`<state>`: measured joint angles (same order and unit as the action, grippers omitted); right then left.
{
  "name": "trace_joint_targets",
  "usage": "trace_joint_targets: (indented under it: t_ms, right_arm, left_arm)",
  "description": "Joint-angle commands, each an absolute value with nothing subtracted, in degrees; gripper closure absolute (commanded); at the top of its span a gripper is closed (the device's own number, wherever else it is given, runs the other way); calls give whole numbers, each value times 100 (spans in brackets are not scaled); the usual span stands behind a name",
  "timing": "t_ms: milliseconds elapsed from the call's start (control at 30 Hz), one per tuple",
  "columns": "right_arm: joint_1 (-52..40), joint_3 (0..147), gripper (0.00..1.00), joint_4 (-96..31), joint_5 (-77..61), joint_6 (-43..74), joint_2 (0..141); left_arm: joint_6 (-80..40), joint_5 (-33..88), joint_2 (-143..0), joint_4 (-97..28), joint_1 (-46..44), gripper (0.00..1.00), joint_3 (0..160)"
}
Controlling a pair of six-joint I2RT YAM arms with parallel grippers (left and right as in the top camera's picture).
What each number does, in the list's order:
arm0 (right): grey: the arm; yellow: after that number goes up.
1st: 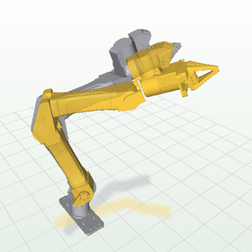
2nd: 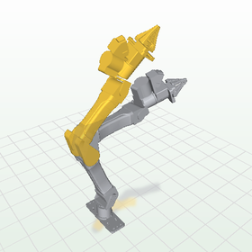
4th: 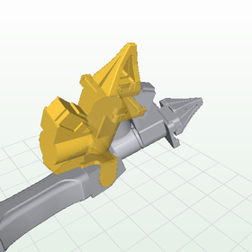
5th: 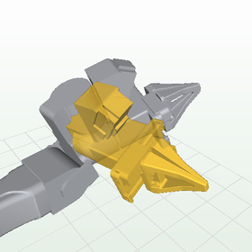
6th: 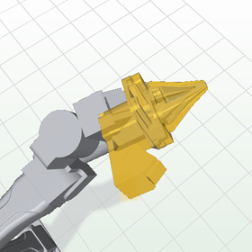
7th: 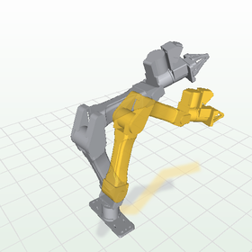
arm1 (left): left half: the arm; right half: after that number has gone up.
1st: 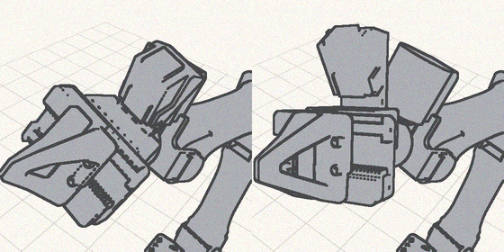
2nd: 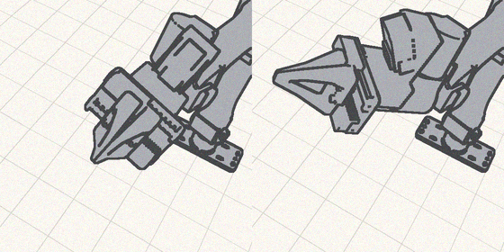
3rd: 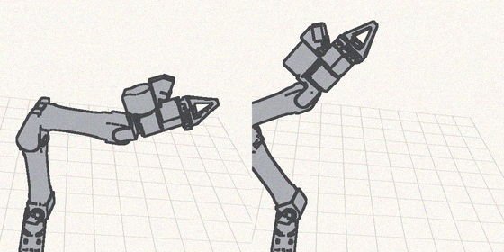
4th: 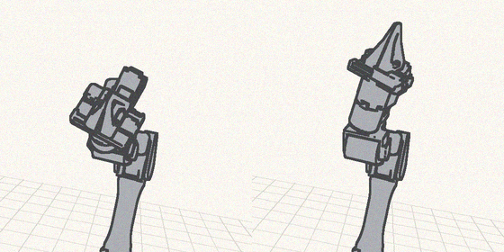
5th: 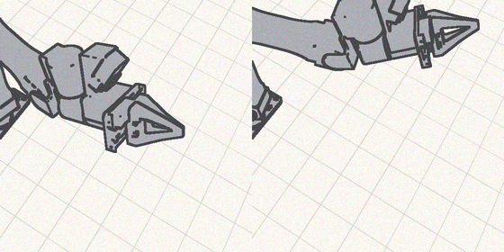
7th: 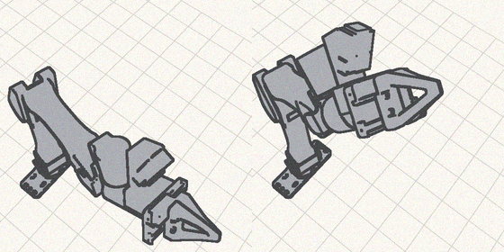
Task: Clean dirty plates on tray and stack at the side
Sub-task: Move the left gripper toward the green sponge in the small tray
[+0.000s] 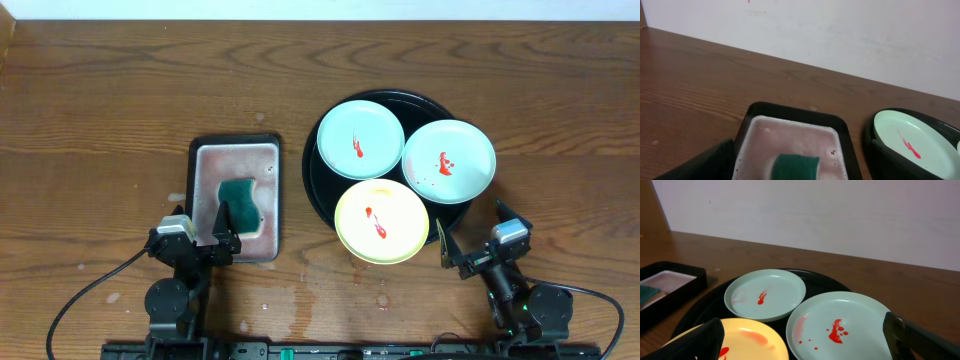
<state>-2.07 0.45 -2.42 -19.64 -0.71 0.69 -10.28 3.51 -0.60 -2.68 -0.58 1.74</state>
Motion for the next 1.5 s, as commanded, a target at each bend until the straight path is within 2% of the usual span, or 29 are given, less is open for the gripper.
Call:
trace_joint_targets:
  t_ms: [0,733,1033,1133,1233,1367,1467]
  right_arm:
    - [-246,32,1,-259,-1953,-137,75]
    - [-246,32,1,-259,-1953,-137,75]
    - [-246,32,1,-259,-1953,-137,75]
    - [-246,32,1,-259,-1951,-137,75]
    - [-246,32,1,-259,-1953,-137,75]
    - [-246,32,1,-259,-1953,-137,75]
    - [-246,32,1,-259,-1953,-137,75]
  left_arm:
    - [-1015,364,-34,-362,-38,17,23]
    - [-1076,414,-34,-360,-40,16,23]
    - [-1597,1820,-40,-69,-40,17,123]
    - [-1809,1907,-180,-106,-40,17,449]
    - [-1479,1903,-578,-349,-40,17,1039]
    - [-777,1809,-1728,-1107,-40,17,2340]
    - [-709,1472,-2676,-1883,-40,17,3339]
